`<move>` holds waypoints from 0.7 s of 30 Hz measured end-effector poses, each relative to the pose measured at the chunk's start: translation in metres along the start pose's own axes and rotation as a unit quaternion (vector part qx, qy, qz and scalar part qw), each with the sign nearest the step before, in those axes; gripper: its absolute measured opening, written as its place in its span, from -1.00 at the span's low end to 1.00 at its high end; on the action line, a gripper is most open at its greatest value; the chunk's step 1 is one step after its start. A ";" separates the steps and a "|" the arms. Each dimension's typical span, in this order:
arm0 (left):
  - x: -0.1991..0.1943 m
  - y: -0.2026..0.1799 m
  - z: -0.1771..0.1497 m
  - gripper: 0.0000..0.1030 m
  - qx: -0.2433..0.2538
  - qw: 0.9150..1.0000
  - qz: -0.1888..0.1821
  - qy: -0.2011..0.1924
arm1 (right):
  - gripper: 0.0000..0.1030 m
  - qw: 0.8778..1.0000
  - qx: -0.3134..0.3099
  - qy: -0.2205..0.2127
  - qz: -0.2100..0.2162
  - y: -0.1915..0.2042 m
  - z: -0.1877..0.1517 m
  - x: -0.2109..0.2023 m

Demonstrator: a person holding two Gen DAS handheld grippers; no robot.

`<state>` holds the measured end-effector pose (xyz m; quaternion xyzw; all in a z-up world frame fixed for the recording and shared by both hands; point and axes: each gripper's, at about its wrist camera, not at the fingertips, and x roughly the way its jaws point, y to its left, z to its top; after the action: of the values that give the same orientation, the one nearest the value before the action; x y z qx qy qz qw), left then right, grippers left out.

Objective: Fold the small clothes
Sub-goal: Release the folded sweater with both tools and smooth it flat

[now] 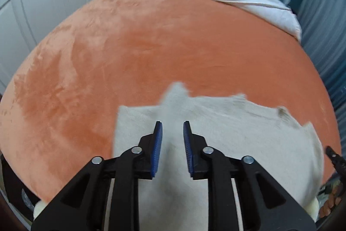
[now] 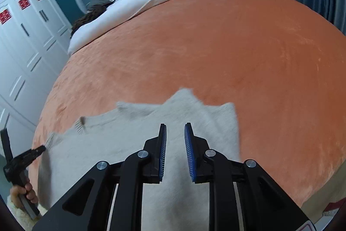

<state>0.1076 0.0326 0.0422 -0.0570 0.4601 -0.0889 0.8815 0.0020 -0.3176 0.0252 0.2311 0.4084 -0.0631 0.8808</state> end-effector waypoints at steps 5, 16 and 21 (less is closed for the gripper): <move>-0.004 -0.067 -0.054 -0.22 0.059 0.996 -0.061 0.038 | -0.62 0.989 -0.066 0.093 0.097 0.077 -0.065 0.025; 0.007 0.027 -0.084 -0.16 0.035 0.997 0.027 0.066 | -1.00 0.993 0.041 0.071 -0.079 -0.082 -0.062 -0.014; 0.003 0.022 -0.089 -0.17 0.040 0.997 0.045 0.058 | -0.89 0.994 0.059 0.041 -0.086 -0.086 -0.054 -0.044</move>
<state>0.0386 0.0515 -0.0146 0.0040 0.5089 -0.0707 0.8579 -0.0895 -0.3725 -0.0027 0.2486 0.4579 -0.1530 0.8397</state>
